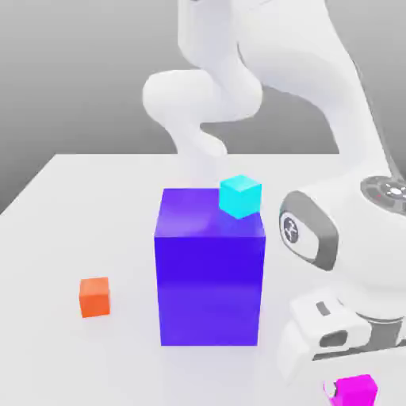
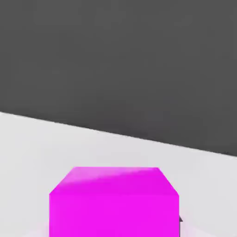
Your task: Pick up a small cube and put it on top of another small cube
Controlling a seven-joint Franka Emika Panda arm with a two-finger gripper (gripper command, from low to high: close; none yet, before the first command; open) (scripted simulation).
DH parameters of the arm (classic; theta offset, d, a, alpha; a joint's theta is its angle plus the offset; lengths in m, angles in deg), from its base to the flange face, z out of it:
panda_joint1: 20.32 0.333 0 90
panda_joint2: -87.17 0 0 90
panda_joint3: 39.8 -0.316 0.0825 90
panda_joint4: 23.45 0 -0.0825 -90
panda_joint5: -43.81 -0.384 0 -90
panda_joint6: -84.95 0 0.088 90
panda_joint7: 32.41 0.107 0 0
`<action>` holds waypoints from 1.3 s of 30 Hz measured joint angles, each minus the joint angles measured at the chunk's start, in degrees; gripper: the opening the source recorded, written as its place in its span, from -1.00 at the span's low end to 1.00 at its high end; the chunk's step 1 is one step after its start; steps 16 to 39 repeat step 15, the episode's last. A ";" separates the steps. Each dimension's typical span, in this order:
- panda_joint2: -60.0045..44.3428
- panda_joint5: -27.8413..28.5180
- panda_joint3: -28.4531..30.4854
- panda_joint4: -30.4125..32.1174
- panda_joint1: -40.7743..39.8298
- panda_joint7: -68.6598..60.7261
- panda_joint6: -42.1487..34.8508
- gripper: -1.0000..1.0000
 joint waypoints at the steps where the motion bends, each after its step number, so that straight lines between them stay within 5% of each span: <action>1: 2.08 -0.95 -0.76 1.77 0.73 1.72 -0.20 -1.00; 7: 12.93 -4.60 -4.87 12.42 5.44 13.99 -0.10 -1.00; 11: 7.35 0.37 -2.51 13.12 7.85 19.30 5.85 -1.00; 12: 5.48 1.82 -1.53 13.04 8.60 20.40 7.52 1.00; 39: 5.48 1.82 -1.53 13.04 8.60 20.40 7.52 1.00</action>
